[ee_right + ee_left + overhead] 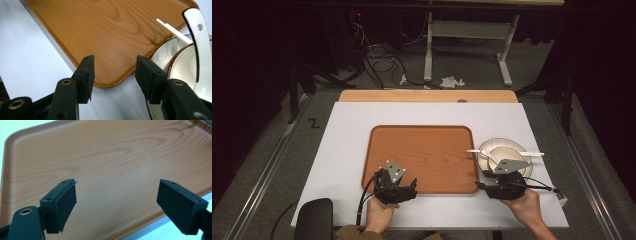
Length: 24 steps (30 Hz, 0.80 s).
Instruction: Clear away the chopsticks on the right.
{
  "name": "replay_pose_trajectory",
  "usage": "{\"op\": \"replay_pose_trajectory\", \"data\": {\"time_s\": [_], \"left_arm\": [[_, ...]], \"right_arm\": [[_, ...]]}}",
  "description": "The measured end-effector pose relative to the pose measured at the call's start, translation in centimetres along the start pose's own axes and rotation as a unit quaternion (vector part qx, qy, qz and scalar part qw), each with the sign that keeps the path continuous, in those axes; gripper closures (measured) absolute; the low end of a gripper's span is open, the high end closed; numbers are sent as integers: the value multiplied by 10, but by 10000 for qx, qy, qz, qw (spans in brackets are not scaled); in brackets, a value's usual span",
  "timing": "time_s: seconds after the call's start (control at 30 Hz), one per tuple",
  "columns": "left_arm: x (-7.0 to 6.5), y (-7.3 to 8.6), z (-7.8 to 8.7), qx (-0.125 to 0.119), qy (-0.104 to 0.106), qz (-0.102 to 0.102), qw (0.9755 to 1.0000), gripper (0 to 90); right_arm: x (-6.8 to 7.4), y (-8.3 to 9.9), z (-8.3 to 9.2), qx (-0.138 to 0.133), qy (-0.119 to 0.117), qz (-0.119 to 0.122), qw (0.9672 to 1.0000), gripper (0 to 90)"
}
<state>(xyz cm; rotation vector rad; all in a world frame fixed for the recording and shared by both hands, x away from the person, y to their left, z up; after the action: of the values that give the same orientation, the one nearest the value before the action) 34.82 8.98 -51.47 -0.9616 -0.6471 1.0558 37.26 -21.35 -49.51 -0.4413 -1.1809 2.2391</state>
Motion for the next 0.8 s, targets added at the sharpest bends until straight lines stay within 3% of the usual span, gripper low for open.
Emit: {"op": "replay_pose_trajectory", "data": {"time_s": [0.37,0.8], "left_arm": [[4,4,6,26,-115,76,9999,164],[-2,3,0,80,69,-1,9999,164]], "right_arm": [[-4,-5,-2,-145,-45,-17,9999,505],[-10,-4,14,-404,123,-127,9990,508]]}}
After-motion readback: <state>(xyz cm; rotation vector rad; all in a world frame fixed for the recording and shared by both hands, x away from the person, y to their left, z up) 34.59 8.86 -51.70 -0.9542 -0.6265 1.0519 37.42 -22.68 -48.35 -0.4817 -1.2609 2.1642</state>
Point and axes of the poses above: each handheld gripper's, and its own axes: z roughly backward along the jaws, y roughly out of its underside, x roughly to its left, the point moved 5 cm from there along -z, roughly forward along the jaws, and after that the axes turned 13 degrees about -x, right-handed, at the moved point
